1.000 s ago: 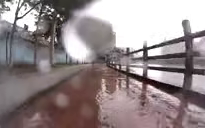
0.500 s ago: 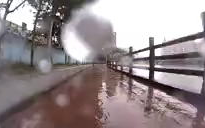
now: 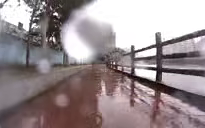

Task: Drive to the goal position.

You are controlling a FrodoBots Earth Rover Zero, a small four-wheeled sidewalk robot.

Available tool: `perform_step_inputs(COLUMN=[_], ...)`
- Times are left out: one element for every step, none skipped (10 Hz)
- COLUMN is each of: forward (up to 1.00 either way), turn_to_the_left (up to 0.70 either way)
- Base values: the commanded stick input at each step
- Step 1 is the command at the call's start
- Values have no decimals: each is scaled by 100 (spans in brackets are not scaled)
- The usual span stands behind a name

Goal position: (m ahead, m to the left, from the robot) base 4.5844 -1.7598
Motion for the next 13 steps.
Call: perform_step_inputs(forward=[100,100,100,100,100,100,100,100,100,100,100,100,100], turn_to_the_left=[2,2,2,12,23,32,20,0,0,0,0,0,0])
